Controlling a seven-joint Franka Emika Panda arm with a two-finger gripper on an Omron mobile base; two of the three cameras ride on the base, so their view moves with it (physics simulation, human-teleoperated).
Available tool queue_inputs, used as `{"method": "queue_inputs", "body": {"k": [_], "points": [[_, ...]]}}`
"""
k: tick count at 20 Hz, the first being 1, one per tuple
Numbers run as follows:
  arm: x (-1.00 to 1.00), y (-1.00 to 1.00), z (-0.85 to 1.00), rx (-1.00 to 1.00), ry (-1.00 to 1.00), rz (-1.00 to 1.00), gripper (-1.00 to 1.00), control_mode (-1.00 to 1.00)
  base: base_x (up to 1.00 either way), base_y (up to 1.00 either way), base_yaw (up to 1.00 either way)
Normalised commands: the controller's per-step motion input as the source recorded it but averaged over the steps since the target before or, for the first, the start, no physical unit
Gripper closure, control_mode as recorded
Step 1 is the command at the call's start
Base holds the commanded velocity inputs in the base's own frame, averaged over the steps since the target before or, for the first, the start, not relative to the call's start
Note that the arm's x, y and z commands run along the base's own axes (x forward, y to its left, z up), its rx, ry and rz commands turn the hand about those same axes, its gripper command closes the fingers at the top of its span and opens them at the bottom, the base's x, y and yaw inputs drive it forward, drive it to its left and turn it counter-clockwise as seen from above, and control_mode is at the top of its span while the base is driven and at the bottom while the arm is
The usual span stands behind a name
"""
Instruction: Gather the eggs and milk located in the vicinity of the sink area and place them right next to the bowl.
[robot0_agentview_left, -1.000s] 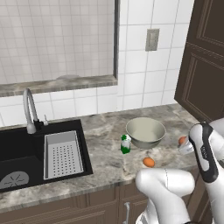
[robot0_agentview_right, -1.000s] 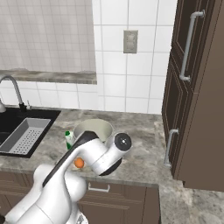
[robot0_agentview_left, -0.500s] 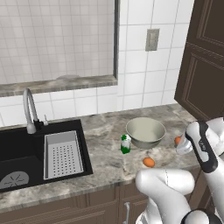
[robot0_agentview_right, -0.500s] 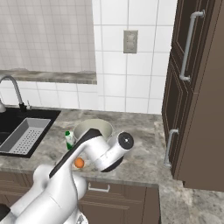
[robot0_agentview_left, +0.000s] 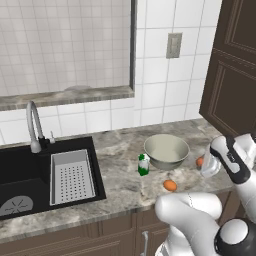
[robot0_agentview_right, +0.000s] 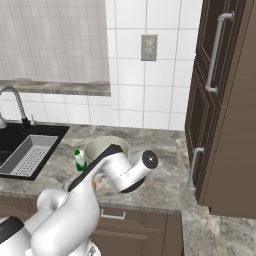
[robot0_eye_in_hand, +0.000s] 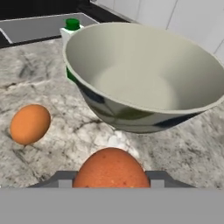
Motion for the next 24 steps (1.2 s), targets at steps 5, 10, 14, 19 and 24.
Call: {"method": "queue_inputs", "body": {"k": [5, 10, 14, 19, 24], "points": [[0.20, 0.00, -0.03, 0.00, 0.00, 0.06, 1.00, -1.00, 0.00, 0.00, 0.00], [0.24, 0.02, 0.00, 0.00, 0.00, 0.01, 1.00, -1.00, 0.00, 0.00, 0.00], [0.06, 0.00, -0.13, 0.02, -0.02, 0.00, 1.00, -1.00, 0.00, 0.00, 0.00], [0.05, 0.00, -0.22, 0.04, -0.02, 0.00, 1.00, -1.00, 0.00, 0.00, 0.00], [0.16, 0.00, -0.15, 0.03, -0.03, 0.00, 1.00, -1.00, 0.00, 0.00, 0.00]]}}
